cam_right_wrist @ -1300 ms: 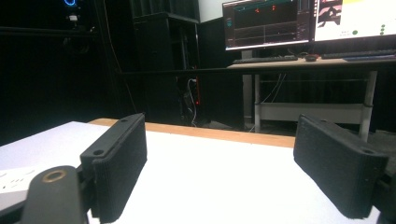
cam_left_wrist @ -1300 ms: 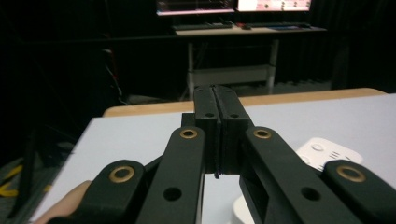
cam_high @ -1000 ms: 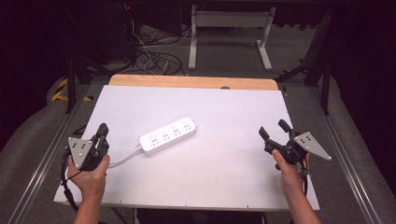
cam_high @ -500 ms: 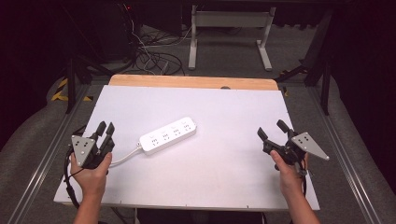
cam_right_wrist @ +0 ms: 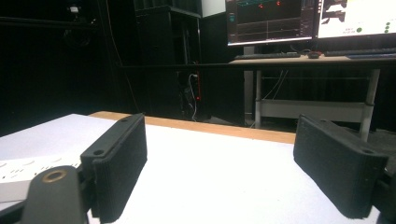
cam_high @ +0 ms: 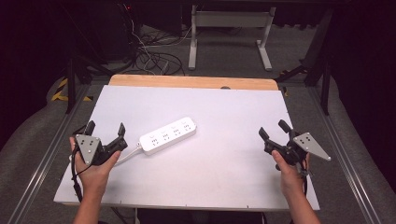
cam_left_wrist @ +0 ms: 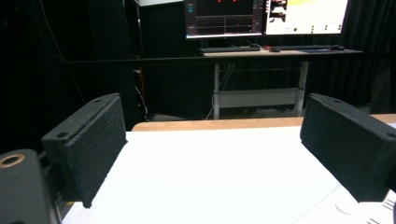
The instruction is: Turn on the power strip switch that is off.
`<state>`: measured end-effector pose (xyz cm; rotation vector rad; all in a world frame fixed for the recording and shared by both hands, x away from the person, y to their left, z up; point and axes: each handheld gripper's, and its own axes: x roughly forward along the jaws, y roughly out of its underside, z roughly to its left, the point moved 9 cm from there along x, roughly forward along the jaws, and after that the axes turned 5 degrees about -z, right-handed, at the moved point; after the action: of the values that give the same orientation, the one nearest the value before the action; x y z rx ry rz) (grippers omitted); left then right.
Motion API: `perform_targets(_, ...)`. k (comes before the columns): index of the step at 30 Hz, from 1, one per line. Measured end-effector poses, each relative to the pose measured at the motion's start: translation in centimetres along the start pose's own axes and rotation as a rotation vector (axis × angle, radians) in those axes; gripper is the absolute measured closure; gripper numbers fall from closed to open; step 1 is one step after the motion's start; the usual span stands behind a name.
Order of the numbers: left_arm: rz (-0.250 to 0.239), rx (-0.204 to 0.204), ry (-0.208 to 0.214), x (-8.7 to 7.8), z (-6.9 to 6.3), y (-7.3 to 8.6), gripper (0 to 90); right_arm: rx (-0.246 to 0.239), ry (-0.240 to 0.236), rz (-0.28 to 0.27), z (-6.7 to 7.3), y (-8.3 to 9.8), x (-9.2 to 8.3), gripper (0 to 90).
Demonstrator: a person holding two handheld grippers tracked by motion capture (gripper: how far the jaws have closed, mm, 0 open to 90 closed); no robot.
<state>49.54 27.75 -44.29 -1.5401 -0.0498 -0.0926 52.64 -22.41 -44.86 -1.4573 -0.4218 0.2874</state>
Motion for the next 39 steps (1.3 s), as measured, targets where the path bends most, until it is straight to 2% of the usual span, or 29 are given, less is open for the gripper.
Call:
perform_targets(2, -0.005, -0.011, -0.007, 0.0, 0.1, 0.0, 5.8, -0.001, 0.001, 0.000, 0.0, 0.0, 0.0, 17.9)
perform_targets(7, -0.014, -0.010, -0.030, 0.0, 0.4, -0.1, 2.9, -0.002, -0.001, -0.004, 0.0, -0.1, -0.1, 17.9)
perform_targets(17, -0.024, -0.018, -0.055, 0.0, 0.7, -0.1, 3.0, -0.002, -0.005, -0.005, 0.1, -0.1, 0.1, 17.9)
perform_targets(25, -0.016, -0.008, -0.049, 0.0, 0.6, 0.1, 3.4, -0.001, -0.004, -0.005, 0.1, -0.1, 0.1, 17.8)
perform_targets(29, -0.016, 0.015, -0.055, 0.0, 0.8, 0.3, 4.0, -0.002, -0.004, -0.005, 0.1, -0.1, 0.1, 17.8)
perform_targets(39, -0.008, -0.018, -0.073, 0.0, 1.4, 0.6, 5.4, -0.005, -0.004, -0.001, 0.1, -0.1, 0.2, 17.8)
